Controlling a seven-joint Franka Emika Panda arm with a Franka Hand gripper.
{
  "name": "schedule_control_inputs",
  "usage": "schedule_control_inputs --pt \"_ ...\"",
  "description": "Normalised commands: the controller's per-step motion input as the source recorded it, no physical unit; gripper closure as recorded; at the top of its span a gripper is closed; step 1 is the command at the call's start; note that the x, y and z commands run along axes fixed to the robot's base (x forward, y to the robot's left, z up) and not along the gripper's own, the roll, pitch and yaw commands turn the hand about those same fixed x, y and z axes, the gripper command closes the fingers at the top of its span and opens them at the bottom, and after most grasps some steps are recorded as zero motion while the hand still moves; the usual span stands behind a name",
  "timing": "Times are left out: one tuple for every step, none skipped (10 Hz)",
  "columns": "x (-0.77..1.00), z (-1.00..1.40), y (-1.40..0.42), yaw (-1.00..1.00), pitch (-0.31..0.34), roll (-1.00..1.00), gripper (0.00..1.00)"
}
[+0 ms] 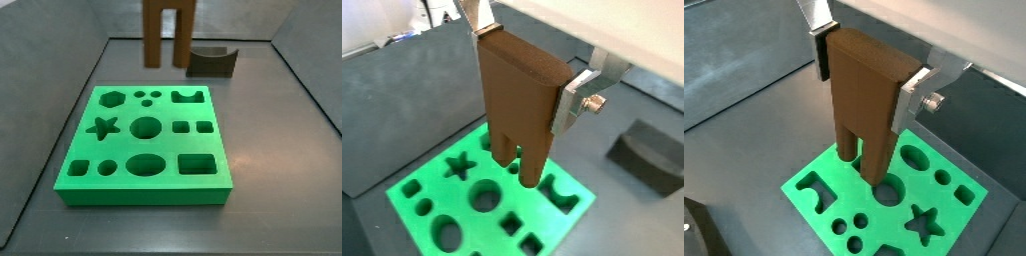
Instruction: Insert the square-circle object.
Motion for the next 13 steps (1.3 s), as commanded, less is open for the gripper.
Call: schedule_control_inputs --pt "-0.19 -0.86 -0.79 0.00 -0.130 0.10 1.00" --pt "-0.07 -0.84 -0.72 0.00 -0.091 0.09 1.00" --pt "-0.05 -0.84 -0.58 0.00 -0.067 0.09 1.00" --pt "-0.15 -0.85 -0.59 0.00 -0.093 0.11 1.00" --pt "-0.27 -0.88 -0.66 0.07 -0.114 0.14 1.00" --pt "-0.40 -0.63 -0.55 0.11 -0.060 0.00 1.00" --pt "-0.56 -0.11 -0.27 0.04 -0.099 -0.04 1.00" --pt "-0.57 0.00 -0.24 0.03 -0.134 -0.05 1.00" --pt "-0.57 -0.07 -0.24 0.08 -0.140 -0.05 1.00" --pt "-0.53 -0.06 -0.28 0.11 -0.151 -0.06 1.00" --pt "-0.50 -0.10 -0.22 0.11 -0.149 -0.07 1.00" --pt "-0.46 -0.26 -0.13 0.12 -0.124 -0.06 1.00" --pt "-0.47 -0.25 -0.01 0.11 -0.119 -0.10 1.00"
